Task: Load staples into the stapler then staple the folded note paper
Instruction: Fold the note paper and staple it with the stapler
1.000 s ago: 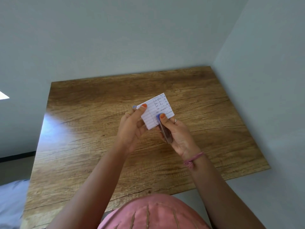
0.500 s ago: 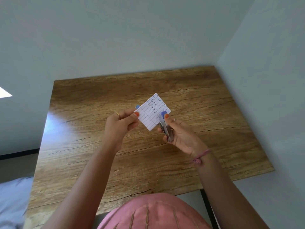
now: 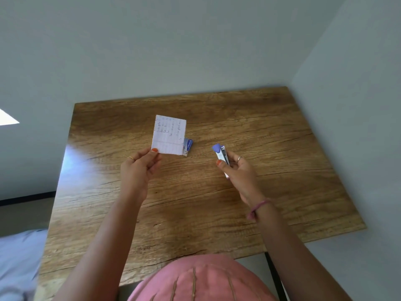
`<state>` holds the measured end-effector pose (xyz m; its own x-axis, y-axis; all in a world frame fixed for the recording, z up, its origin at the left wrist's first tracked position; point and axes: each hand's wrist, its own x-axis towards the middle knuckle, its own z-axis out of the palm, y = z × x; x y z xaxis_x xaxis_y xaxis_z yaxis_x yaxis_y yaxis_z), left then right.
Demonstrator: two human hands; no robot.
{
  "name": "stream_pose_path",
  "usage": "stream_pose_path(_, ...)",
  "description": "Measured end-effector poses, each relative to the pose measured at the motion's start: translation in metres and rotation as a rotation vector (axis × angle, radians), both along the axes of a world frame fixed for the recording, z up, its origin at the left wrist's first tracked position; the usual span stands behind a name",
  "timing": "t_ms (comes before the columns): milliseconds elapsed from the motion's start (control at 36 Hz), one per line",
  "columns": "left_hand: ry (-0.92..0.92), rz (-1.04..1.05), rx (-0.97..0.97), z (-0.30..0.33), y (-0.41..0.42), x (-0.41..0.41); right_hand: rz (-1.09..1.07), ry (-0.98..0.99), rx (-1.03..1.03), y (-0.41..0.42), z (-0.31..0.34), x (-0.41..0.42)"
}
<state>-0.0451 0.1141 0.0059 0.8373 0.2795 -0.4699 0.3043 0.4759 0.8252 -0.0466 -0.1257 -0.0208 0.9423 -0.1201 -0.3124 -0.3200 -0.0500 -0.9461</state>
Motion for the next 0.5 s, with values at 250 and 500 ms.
stream_pose_path(250, 0.100, 0.135, 0.110, -0.029, 0.022, -0.005, -0.139, -0.194, -0.480, 0.013, -0.017, 0.019)
stream_pose_path(500, 0.150, 0.120, 0.213, -0.034, 0.022, 0.004, -0.163, -0.303, -0.664, 0.035, -0.020, 0.038)
